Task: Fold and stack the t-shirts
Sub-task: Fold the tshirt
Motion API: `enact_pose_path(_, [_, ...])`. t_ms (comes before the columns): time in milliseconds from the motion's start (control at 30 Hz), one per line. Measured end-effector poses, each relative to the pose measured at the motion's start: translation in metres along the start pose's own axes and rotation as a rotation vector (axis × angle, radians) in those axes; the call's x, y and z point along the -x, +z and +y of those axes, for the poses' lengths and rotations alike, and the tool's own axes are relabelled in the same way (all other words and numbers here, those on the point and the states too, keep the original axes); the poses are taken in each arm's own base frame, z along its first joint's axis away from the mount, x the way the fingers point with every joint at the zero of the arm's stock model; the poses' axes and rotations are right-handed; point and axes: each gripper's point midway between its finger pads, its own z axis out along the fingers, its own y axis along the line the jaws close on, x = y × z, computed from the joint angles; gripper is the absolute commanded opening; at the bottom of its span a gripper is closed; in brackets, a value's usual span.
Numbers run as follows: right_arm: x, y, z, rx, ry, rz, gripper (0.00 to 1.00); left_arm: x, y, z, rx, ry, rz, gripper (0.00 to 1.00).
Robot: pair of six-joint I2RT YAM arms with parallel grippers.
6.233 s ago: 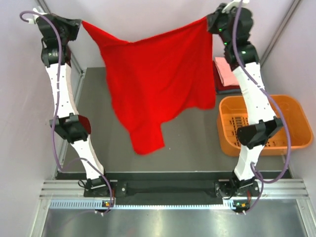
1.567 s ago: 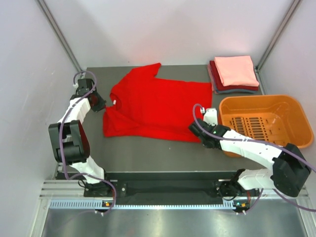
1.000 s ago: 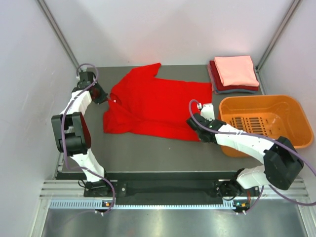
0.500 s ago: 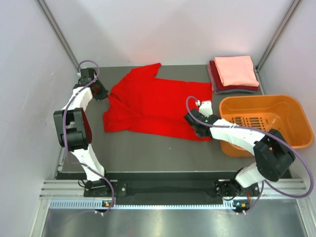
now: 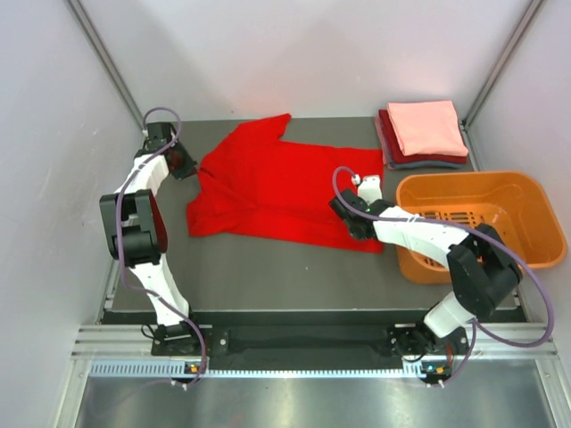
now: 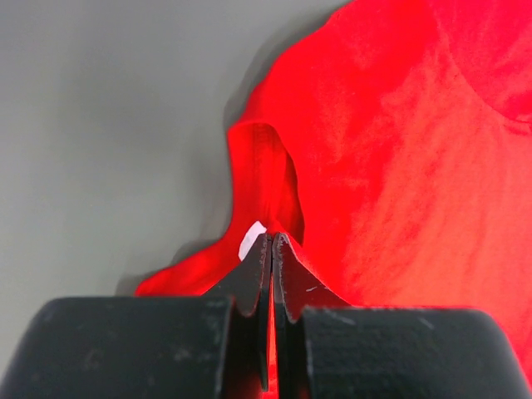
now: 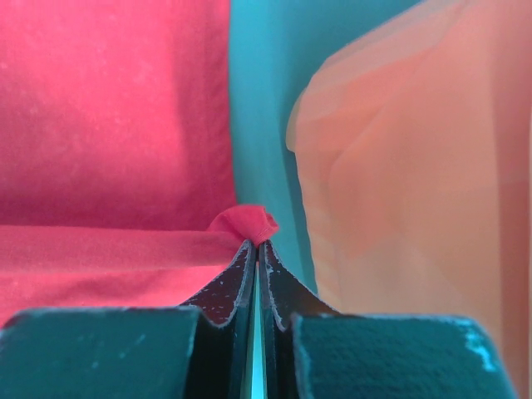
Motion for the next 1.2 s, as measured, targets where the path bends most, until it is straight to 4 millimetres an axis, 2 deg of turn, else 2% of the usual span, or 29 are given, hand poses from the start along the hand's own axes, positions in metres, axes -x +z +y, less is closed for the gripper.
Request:
enact_pose_path(667, [-0.001, 0.015, 0.001, -0.032, -0.01, 0.029, 0.0, 0.029, 0.013, -0.02, -0.034, 0.018, -0.036, 0.0])
enact_pose_path(1200, [0.008, 0.024, 0.009, -0.026, -0.026, 0.018, 0.0, 0.031, 0.015, -0.004, 0.051, 0.058, -0.041, 0.0])
